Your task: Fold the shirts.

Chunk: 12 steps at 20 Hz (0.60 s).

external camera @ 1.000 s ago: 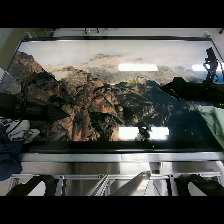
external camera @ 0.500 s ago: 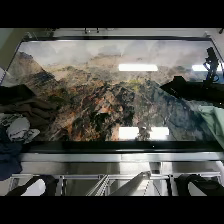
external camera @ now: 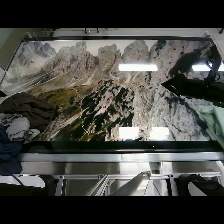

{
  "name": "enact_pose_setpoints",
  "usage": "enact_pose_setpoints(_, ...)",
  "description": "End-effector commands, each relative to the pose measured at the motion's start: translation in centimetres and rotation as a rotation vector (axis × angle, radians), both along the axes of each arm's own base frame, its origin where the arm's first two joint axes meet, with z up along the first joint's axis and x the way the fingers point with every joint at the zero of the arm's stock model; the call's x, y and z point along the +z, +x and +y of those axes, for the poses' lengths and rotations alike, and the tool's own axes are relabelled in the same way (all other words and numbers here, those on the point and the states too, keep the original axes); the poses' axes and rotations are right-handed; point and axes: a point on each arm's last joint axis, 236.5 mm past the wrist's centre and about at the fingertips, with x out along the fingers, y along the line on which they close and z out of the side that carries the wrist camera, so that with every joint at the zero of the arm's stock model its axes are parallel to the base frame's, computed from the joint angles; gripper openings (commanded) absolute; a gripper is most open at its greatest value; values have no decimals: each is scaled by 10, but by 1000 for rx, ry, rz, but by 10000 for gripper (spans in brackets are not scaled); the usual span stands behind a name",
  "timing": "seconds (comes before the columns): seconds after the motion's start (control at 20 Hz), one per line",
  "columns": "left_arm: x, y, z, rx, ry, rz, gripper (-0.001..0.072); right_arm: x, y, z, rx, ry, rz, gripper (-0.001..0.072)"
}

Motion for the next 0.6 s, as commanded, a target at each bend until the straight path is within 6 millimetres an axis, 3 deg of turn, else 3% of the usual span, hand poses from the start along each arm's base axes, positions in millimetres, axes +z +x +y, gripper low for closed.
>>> enact_pose_setpoints(0.0, -37, 16, -23, -75, -95, 76, 714, 0, 1, 0, -2, -1, -1, 24)
enact_pose_setpoints(0.1, -45, 27, -53, -144, -109, 102, 712, 0, 1, 0, -2, 2, 0, 24)
enact_pose_setpoints(0.15, -50, 30, -68, -179, -121, 123, 671, 2, 1, 2, -2, 14, 0, 24)
enact_pose_setpoints(0.2, -56, 29, -86, -219, -147, 157, 435, 4, 1, 3, -3, 29, 0, 24)
enact_pose_setpoints(0.25, -61, 24, -104, -262, -179, 200, -6, 6, 1, 5, -4, 47, -1, 24)
enact_pose_setpoints(0.3, -60, 23, -123, -284, -221, 220, 9, 8, 1, 7, -5, 63, -1, 24)
enact_pose_setpoints(0.35, -49, 28, -156, -331, -307, 201, 9, 9, 1, 8, -3, 67, 0, 24)
enact_pose_setpoints(0.4, -23, 37, -199, -409, -418, 136, 9, 8, 0, 9, 2, 68, 4, 24)
enact_pose_setpoints(0.55, 95, 55, -328, -675, -598, -140, 9, 8, -1, 9, 4, 67, 7, 24)
